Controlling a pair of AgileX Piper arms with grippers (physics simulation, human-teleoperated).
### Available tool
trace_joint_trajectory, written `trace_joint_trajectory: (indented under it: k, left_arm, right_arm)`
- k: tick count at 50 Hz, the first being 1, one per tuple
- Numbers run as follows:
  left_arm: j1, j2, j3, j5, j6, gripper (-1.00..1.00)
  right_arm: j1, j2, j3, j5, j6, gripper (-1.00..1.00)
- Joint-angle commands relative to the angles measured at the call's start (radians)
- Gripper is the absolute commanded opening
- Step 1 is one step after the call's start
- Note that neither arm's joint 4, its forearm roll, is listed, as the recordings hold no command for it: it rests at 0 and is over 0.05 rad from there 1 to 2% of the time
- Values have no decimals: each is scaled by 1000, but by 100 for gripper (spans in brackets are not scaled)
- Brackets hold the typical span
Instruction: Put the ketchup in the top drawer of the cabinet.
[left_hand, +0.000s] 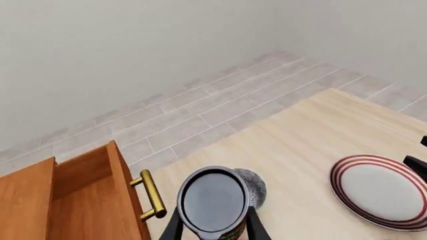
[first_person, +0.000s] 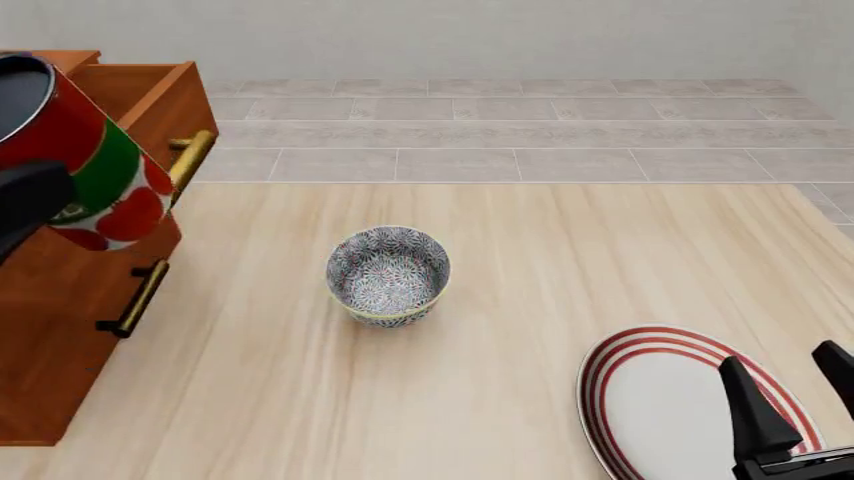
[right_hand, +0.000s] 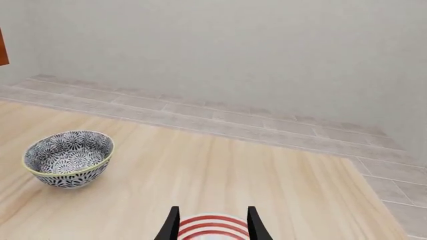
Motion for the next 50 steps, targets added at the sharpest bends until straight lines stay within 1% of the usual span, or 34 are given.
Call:
trace_joint_trajectory:
  k: [1, 4, 5, 6, 7, 8, 9, 13, 14, 15, 16, 18, 19, 20, 21, 24, 26, 27, 28, 29, 31, 33, 38, 40, 44, 46, 50]
  left_arm:
    - [83, 4, -105, 121, 63, -100]
    - [103, 13, -127, 140, 64, -100]
    - [124, 13, -145, 150, 77, -100]
    - [140, 16, -160, 158, 78, -100]
    - [147, 20, -171, 165, 79, -100]
    - [156, 24, -184, 171, 71, -100]
    - [160, 32, -200, 182, 57, -100]
    - [173, 44, -236, 208, 57, -100]
    - [180, 39, -238, 222, 85, -100]
    - [180, 39, -238, 222, 85, -100]
    - [177, 32, -238, 229, 105, -100]
    - [170, 42, -260, 263, 77, -100]
    - [181, 36, -260, 270, 110, -100]
    - [190, 32, -261, 270, 126, -100]
    - [190, 41, -271, 283, 102, -100]
    - [191, 47, -303, 309, 86, -100]
    - [196, 49, -302, 313, 82, -100]
    - [208, 47, -295, 309, 94, -100]
    - [219, 40, -280, 302, 126, -100]
    - [232, 44, -278, 303, 125, -100]
    - [271, 81, -296, 313, 88, -100]
    - [292, 92, -305, 315, 104, -100]
    - [316, 125, -348, 335, 85, -100]
    - [333, 133, -356, 332, 94, -100]
    - [350, 141, -344, 324, 96, -100]
    - [360, 148, -342, 319, 82, -100]
    - [383, 155, -307, 287, 91, -100]
  right_arm:
    - [3, 1, 0, 0, -1, 100]
    - [4, 0, 0, 1, -2, 100]
    - [3, -1, 0, -2, 36, 100]
    - [2, 0, 0, -2, 37, 100]
    - [2, 1, 0, -2, 18, 100]
    - [4, 3, 0, -2, 15, 100]
    - [3, 4, 0, -2, 20, 100]
    - [2, 4, 0, -2, 17, 100]
    - [1, 3, 0, -1, 16, 100]
    - [1, 3, 0, -1, 16, 100]
    - [1, 3, 0, 0, 16, 100]
    - [0, 3, 0, 1, 15, 100]
    - [0, 5, 0, 0, 16, 100]
    - [0, 6, 0, 0, 15, 100]
    - [1, 6, 0, -1, 14, 100]
    - [4, 8, 0, -2, 16, 100]
    - [5, 9, 0, -2, 16, 100]
    - [6, 9, 0, -3, 17, 100]
    - [6, 9, 0, -2, 17, 100]
    - [6, 9, 0, -2, 17, 100]
    - [6, 11, 0, -3, 16, 100]
    - [6, 14, 0, -5, 16, 100]
    - [6, 15, 0, -6, 14, 100]
    - [7, 17, 0, -6, 13, 100]
    - [7, 16, 0, -5, 12, 100]
    - [7, 18, 0, -6, 12, 100]
    - [6, 18, 0, -5, 7, 100]
